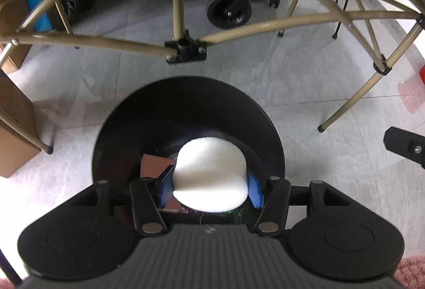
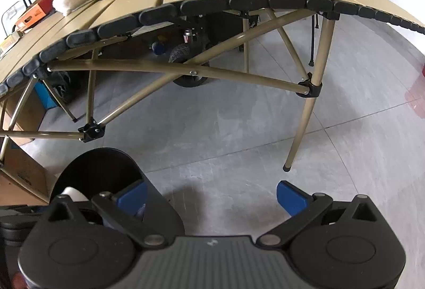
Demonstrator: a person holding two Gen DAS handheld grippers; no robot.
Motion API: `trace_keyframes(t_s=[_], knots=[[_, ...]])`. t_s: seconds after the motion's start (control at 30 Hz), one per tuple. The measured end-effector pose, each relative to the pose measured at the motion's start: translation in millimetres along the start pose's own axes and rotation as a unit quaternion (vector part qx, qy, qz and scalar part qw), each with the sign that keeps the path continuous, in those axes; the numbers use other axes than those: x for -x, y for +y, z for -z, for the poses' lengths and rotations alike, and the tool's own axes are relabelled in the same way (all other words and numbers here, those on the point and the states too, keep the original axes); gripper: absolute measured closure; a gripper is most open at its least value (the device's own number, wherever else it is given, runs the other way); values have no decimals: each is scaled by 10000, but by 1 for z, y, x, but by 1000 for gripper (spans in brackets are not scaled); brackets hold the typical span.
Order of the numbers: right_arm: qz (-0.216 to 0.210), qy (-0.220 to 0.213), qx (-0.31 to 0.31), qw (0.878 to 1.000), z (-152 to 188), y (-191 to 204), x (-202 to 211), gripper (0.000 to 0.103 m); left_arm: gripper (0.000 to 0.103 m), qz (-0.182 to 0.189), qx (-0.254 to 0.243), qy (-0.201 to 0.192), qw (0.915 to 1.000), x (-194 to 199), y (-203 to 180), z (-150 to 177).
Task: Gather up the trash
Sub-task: 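Lower the left tool holding the white foam piece into the bin, then open the left tool to release the foam piece into the bin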
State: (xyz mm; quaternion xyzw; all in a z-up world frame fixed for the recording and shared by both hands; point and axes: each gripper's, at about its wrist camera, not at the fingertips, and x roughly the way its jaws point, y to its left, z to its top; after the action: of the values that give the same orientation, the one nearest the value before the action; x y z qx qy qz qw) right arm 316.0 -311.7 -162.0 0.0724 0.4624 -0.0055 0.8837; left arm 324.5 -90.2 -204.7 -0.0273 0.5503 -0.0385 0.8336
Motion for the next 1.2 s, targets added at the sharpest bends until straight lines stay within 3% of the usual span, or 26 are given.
trace_keyframes(t_s=[0.67,0.7,0.73,0.8,1.2], knots=[[87,136,-27,9999,1,-1,-12,0,45,-347,430,586,9968,-46,3,0],[85,137,-19,9999,1,-1,-13,0,44,-355,438,587,9967,-46,4,0],[82,140,-10,9999,1,0,-13,0,35,-340,429,593,9967,-46,3,1],[78,149,3,9999,1,0,-14,0,0,-251,409,602,9970,-47,3,0],[124,181,7,9998,3,-3,-17,0,0,-359,203,450,9981,-44,9,4]])
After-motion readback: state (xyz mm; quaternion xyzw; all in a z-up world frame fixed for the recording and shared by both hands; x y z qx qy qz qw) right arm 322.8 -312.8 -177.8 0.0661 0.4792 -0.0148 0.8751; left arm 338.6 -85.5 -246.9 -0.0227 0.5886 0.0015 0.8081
